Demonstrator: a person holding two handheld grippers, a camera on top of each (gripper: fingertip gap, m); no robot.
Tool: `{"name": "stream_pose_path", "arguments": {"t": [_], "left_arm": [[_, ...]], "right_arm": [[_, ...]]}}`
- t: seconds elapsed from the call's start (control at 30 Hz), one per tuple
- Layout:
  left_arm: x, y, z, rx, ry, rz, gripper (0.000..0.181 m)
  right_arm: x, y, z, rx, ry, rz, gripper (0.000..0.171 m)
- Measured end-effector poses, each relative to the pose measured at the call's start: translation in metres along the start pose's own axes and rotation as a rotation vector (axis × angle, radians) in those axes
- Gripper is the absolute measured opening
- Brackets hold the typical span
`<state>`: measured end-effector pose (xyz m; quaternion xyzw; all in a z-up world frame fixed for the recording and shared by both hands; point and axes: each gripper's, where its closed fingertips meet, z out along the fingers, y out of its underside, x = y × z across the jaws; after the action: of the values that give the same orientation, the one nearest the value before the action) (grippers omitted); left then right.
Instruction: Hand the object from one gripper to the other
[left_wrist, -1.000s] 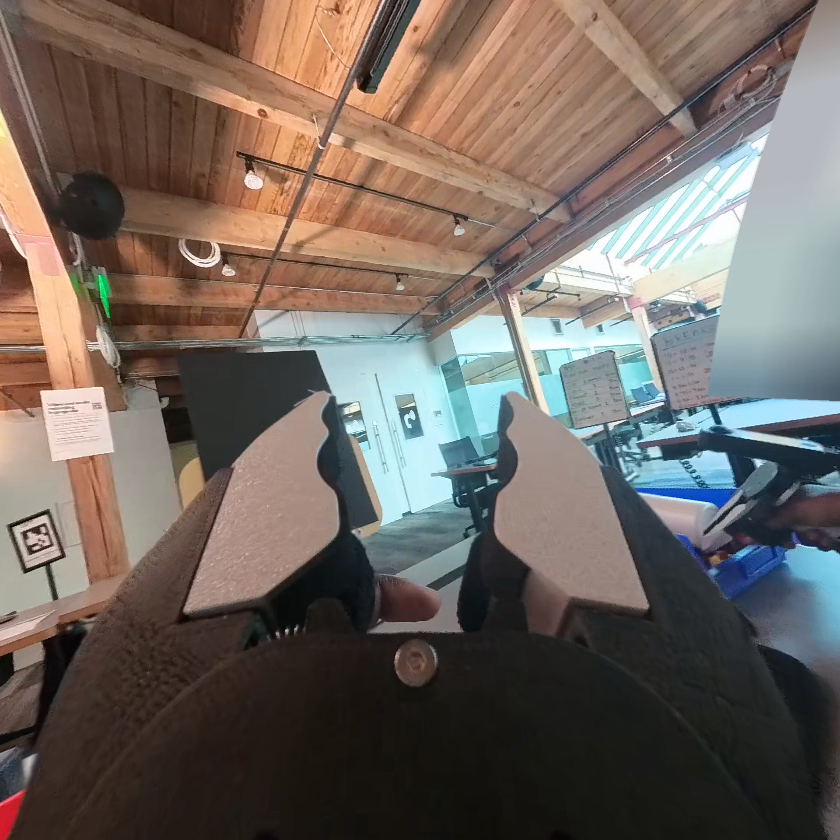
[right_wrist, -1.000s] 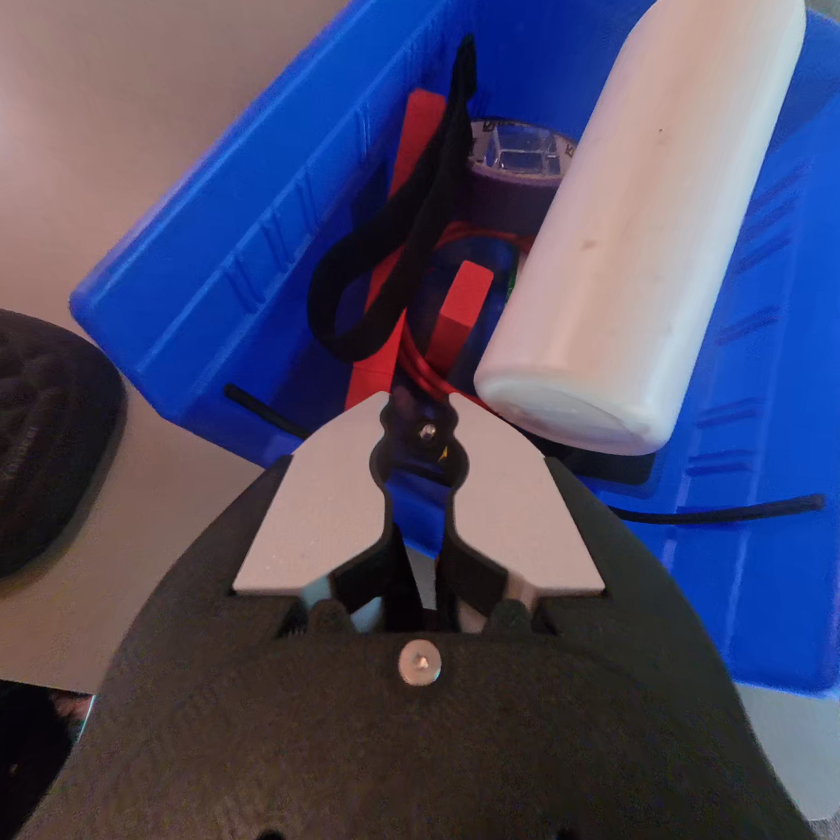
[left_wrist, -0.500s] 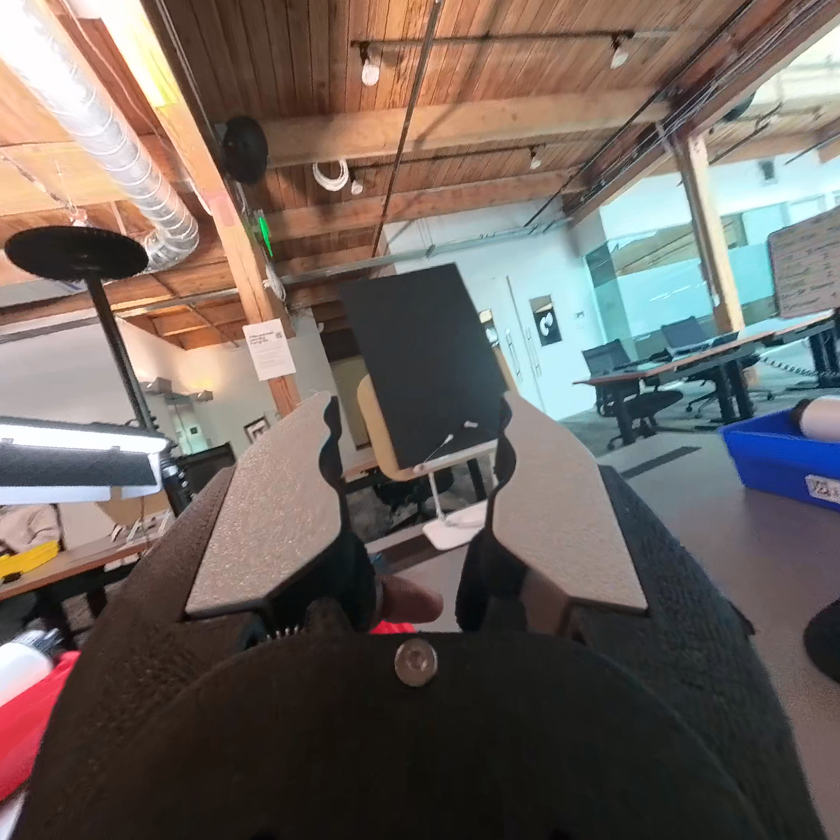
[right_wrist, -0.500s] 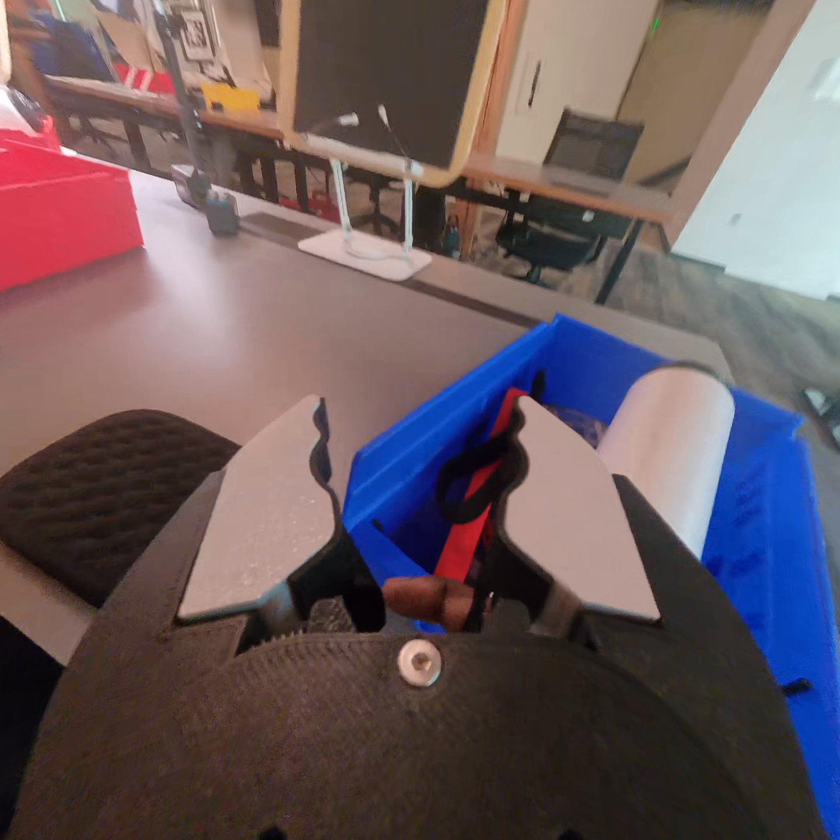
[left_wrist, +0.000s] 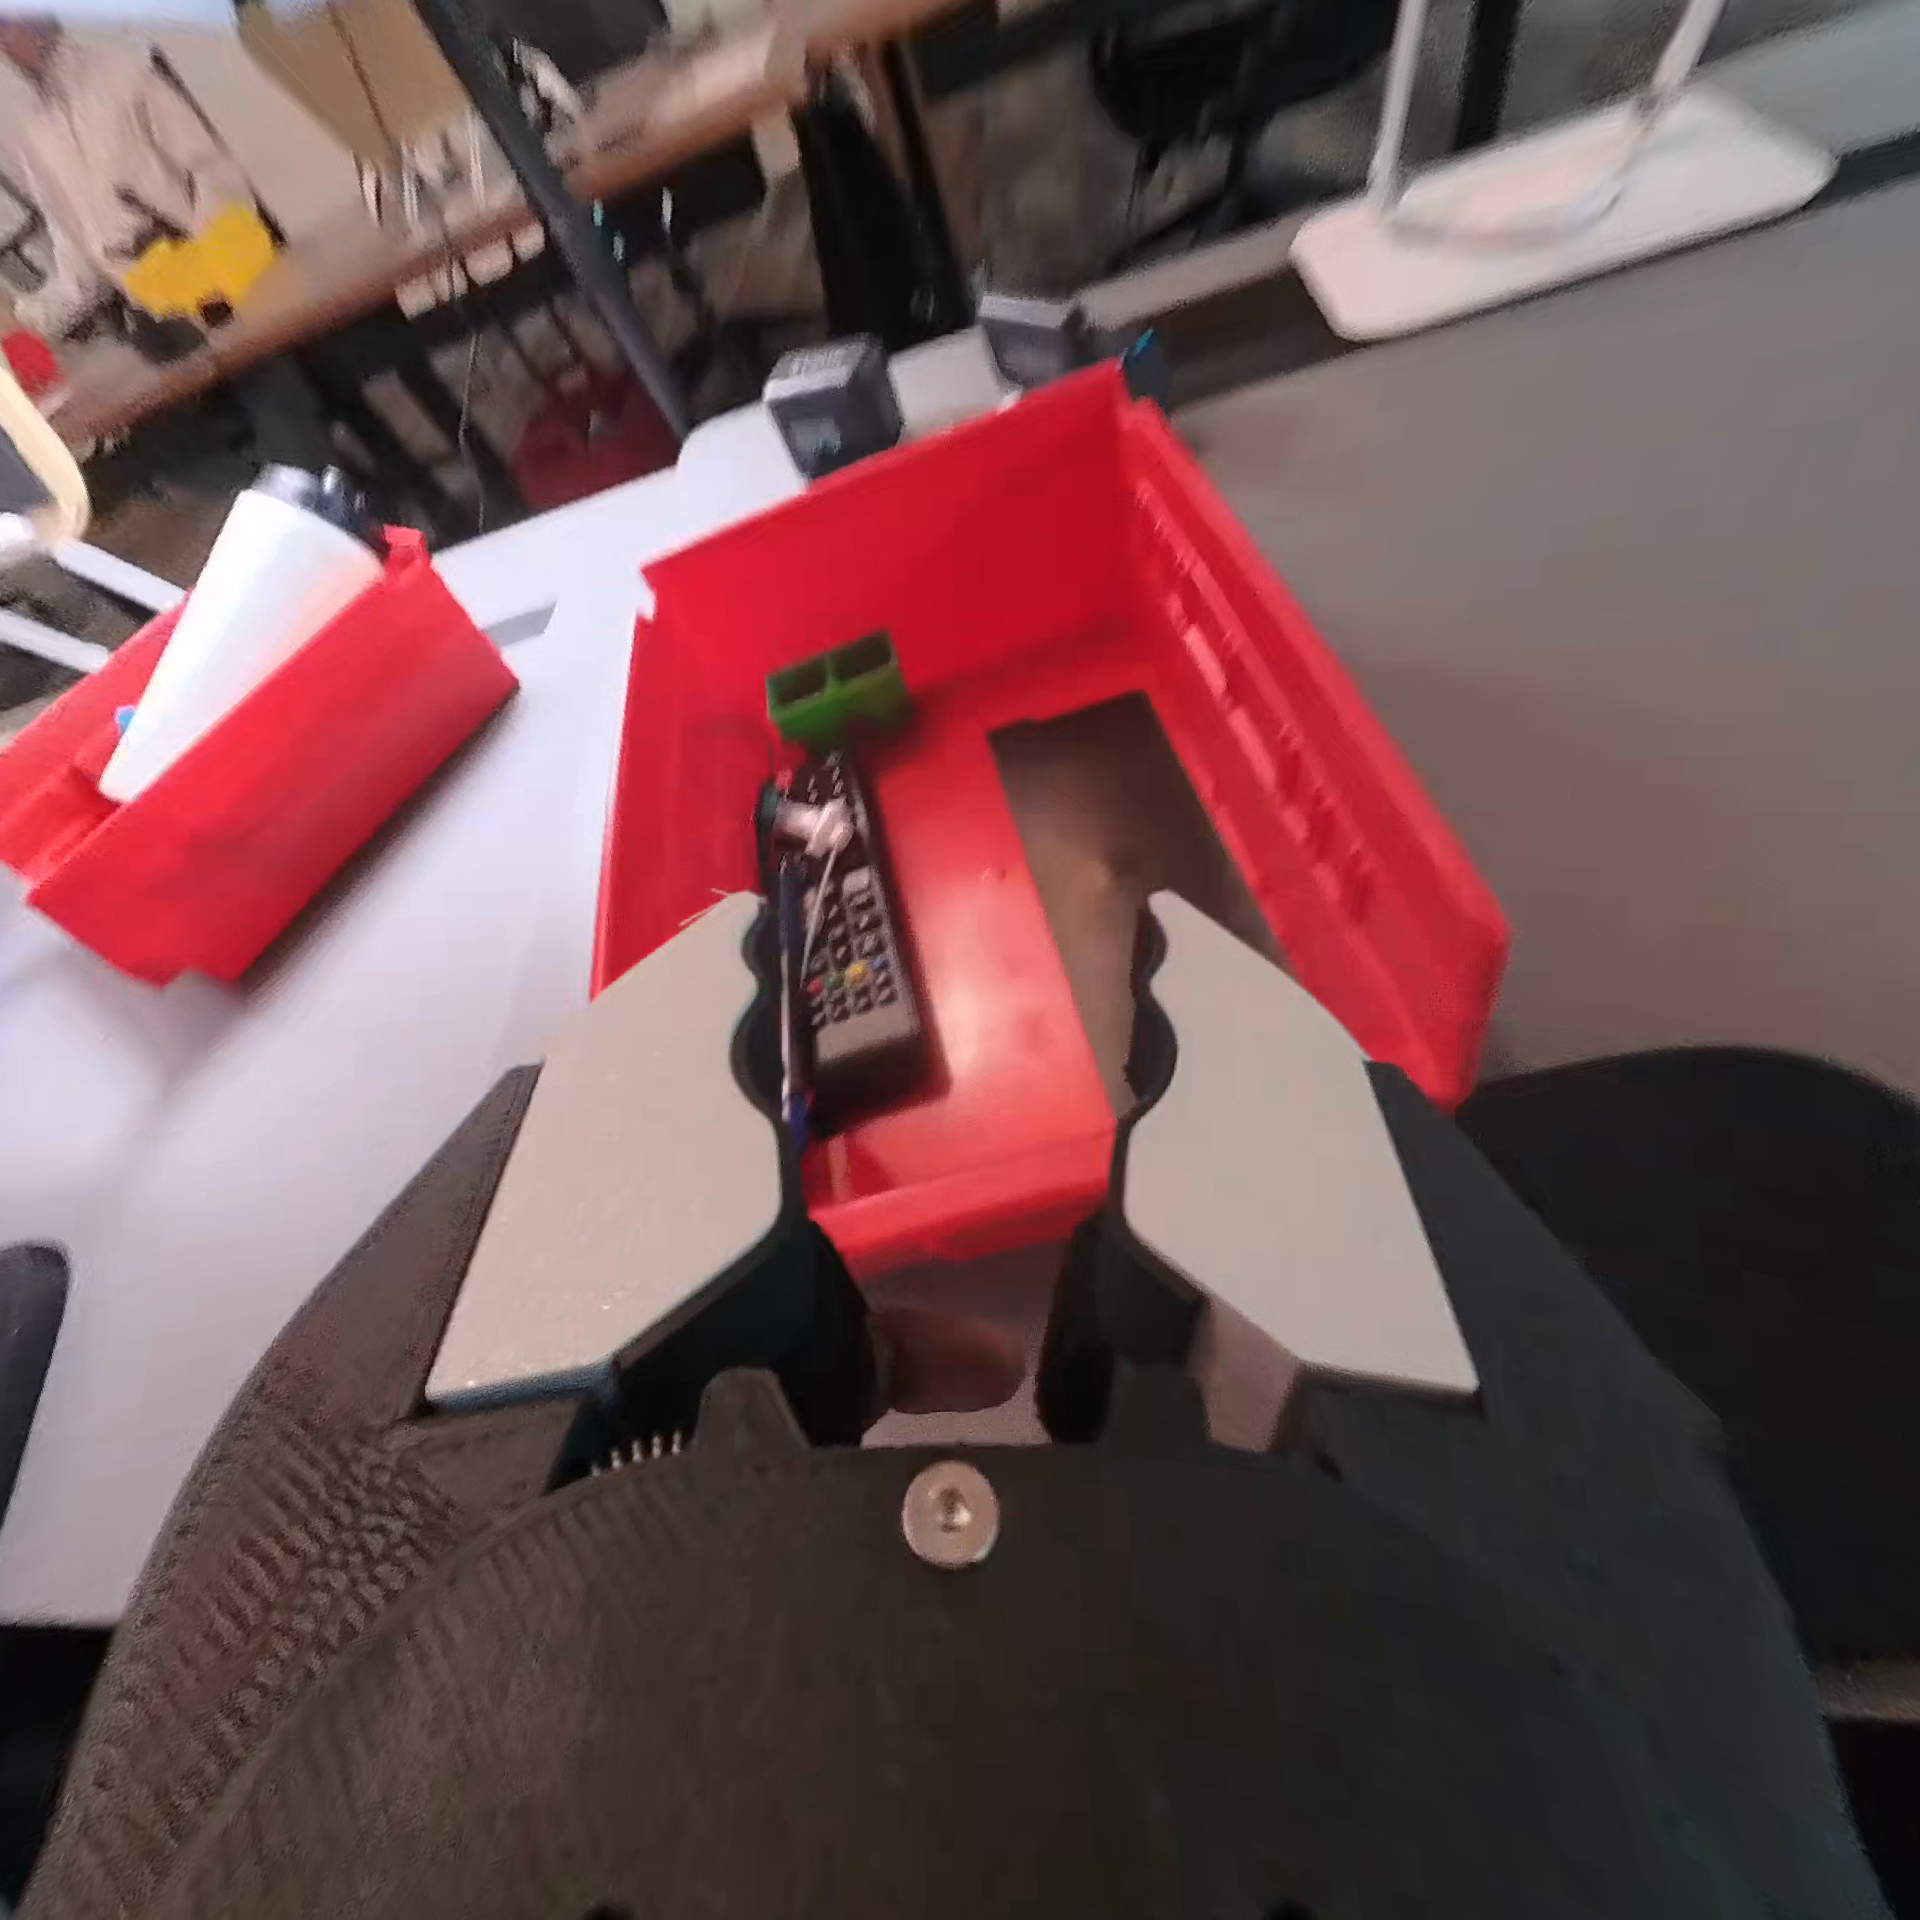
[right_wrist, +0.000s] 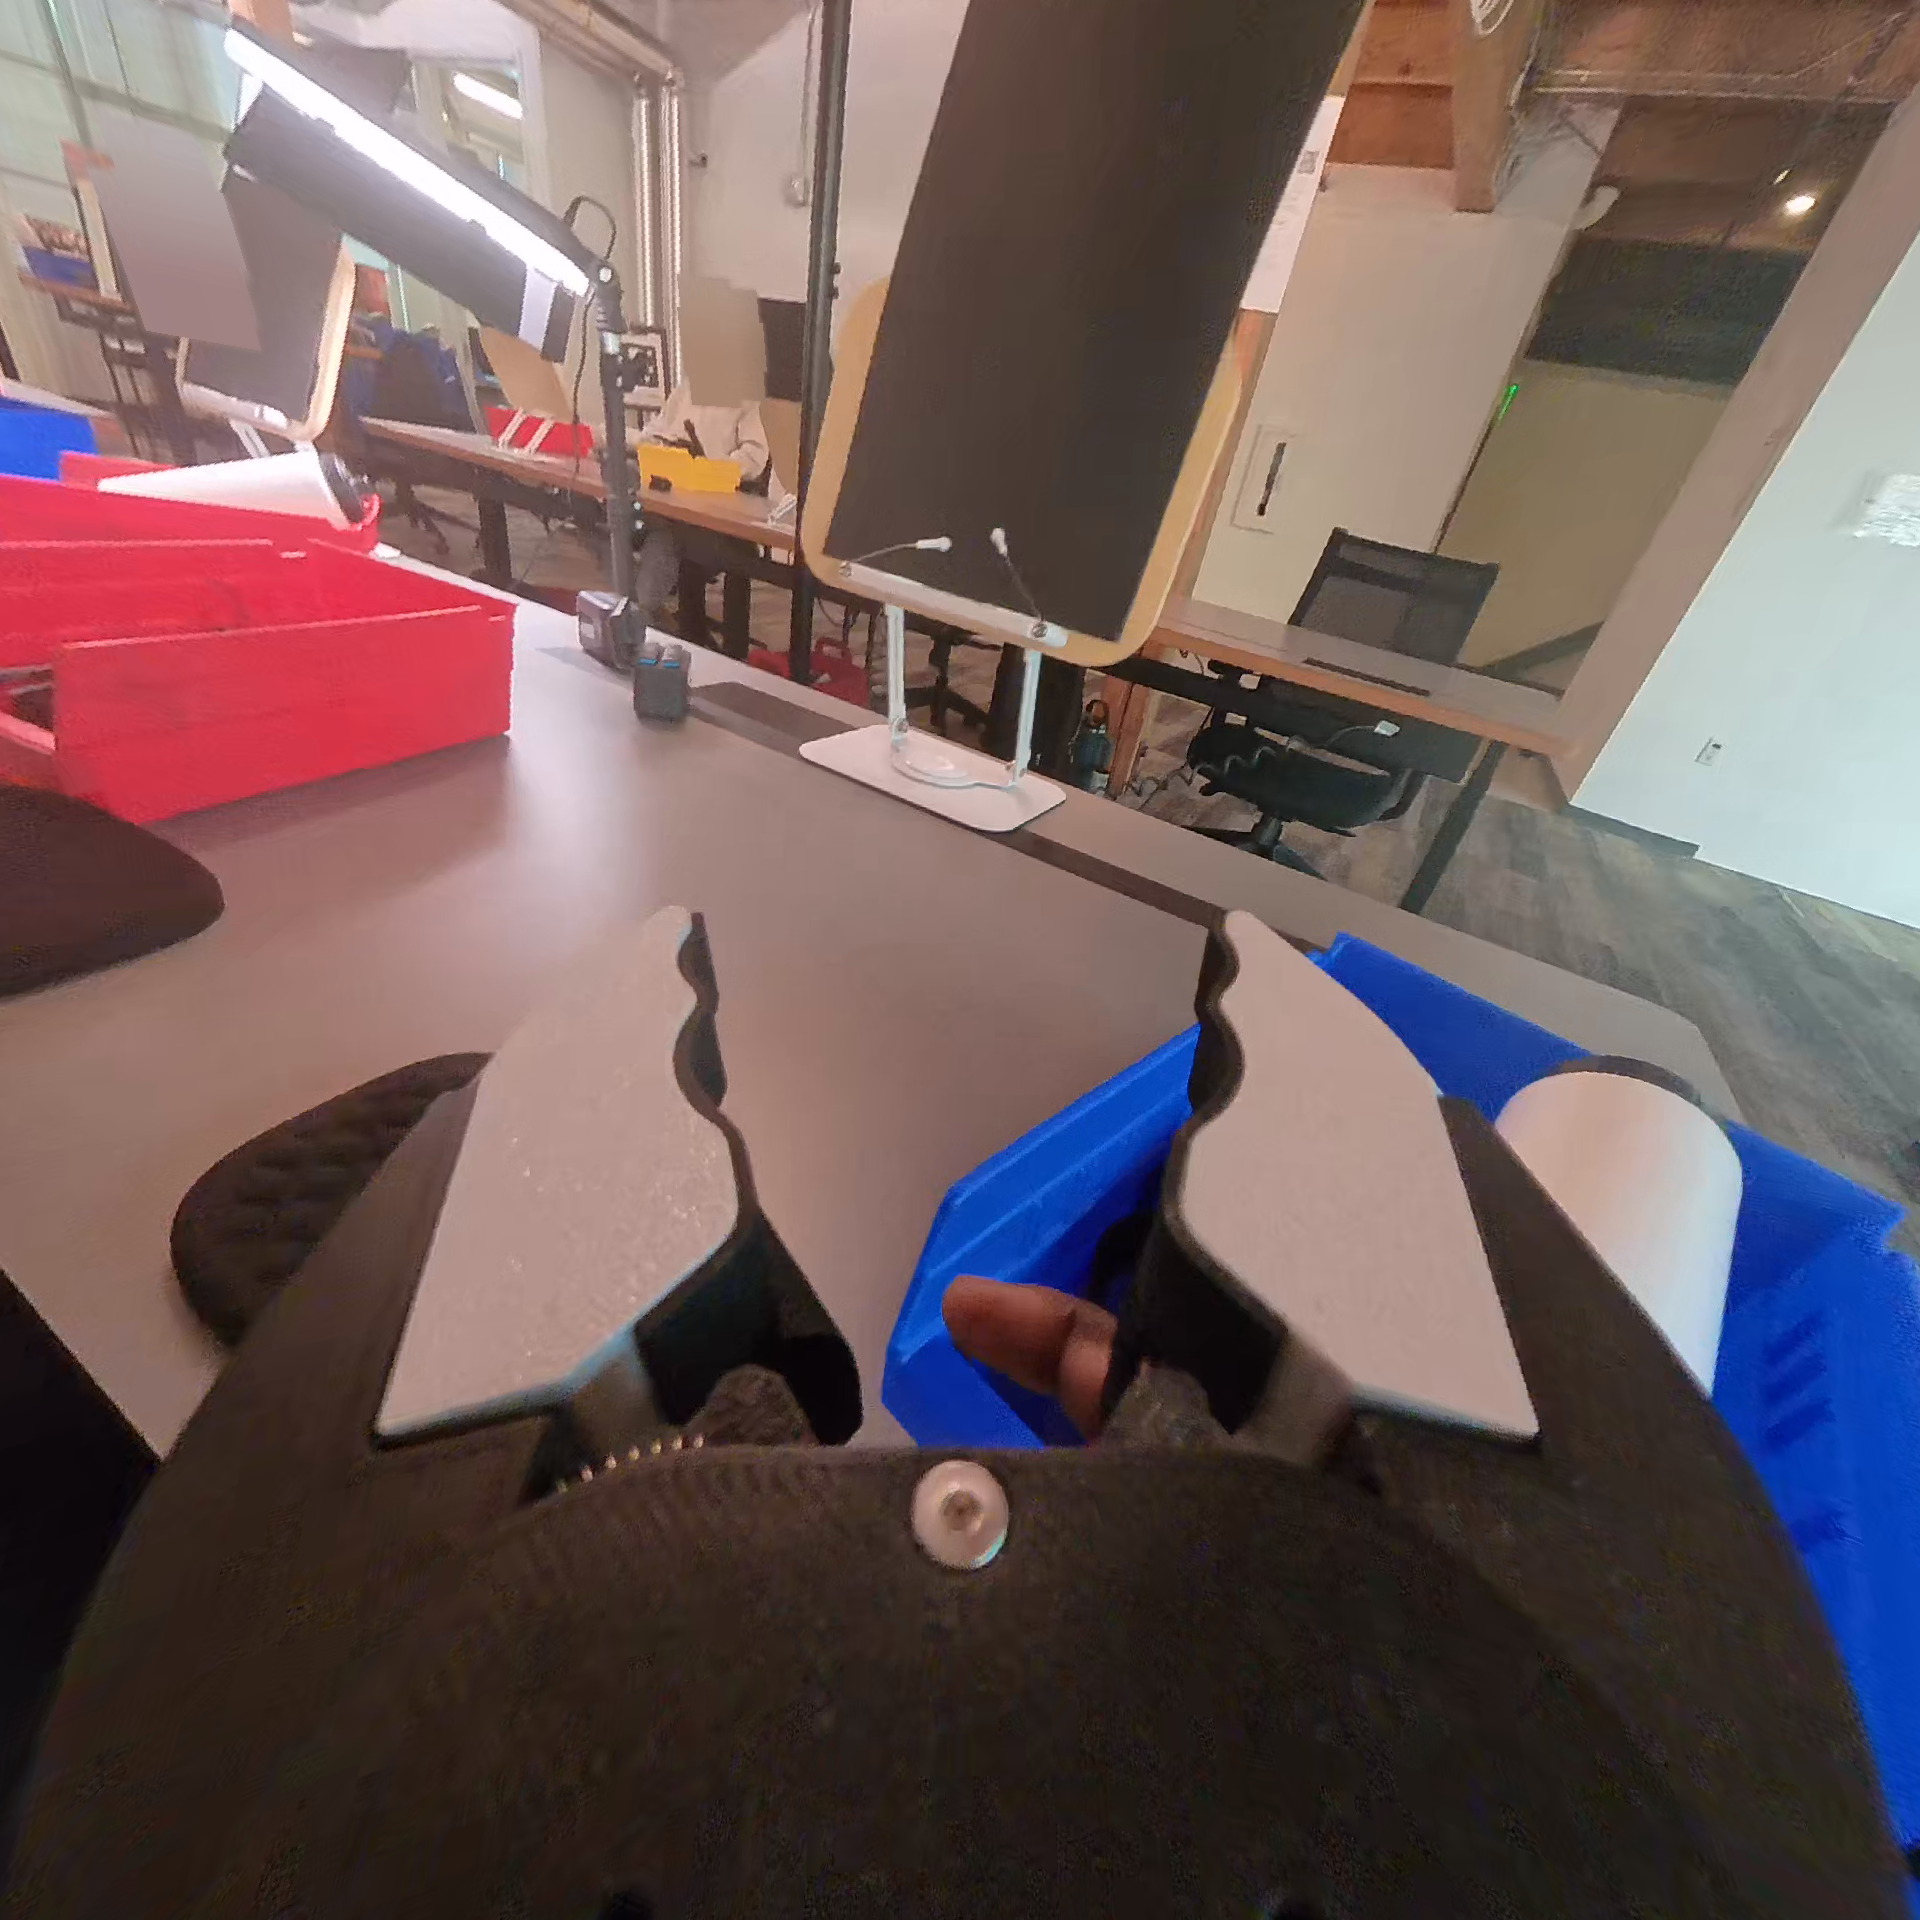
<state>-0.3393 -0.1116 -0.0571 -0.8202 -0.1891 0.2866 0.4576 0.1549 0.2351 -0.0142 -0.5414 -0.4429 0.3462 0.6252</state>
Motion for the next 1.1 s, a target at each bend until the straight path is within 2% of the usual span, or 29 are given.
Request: {"name": "stream_pose_path", "arguments": {"t": [0.17, 0.23, 0.37, 0.43, 0.53, 0.67, 0.83, 0.97, 1.1], "left_arm": [[-0.023, 0.040, 0.005, -0.185, -0.055, 0.036, 0.039], [-0.024, 0.050, 0.008, -0.229, -0.038, 0.036, 0.035], [0.020, 0.028, 0.027, -0.097, 0.219, -0.042, 0.044], [0.037, 0.028, 0.039, -0.119, 0.286, -0.038, 0.048], [0.055, 0.047, 0.058, -0.244, 0.305, 0.058, 0.057], [0.065, 0.067, 0.068, -0.372, 0.297, 0.164, 0.057], [0.066, 0.071, 0.072, -0.389, 0.312, 0.131, 0.058], [0.072, 0.080, 0.077, -0.496, 0.387, 0.057, 0.060], [0.081, 0.076, 0.081, -0.560, 0.428, 0.128, 0.064]], "right_arm": [[-0.008, 0.000, 0.004, -0.003, -0.014, -0.022, 0.089], [-0.010, -0.002, 0.004, 0.005, -0.023, -0.003, 0.087], [-0.013, -0.005, 0.004, 0.020, -0.043, 0.056, 0.083], [-0.015, -0.006, 0.004, 0.027, -0.049, 0.064, 0.082], [-0.016, -0.004, 0.005, 0.008, -0.045, 0.034, 0.082], [-0.019, -0.004, 0.005, -0.001, -0.047, 0.006, 0.081], [-0.023, -0.007, 0.003, 0.000, -0.056, 0.002, 0.080], [-0.024, -0.011, 0.001, 0.011, -0.055, -0.004, 0.079], [-0.024, -0.017, -0.003, 0.032, -0.045, -0.003, 0.078]]}}
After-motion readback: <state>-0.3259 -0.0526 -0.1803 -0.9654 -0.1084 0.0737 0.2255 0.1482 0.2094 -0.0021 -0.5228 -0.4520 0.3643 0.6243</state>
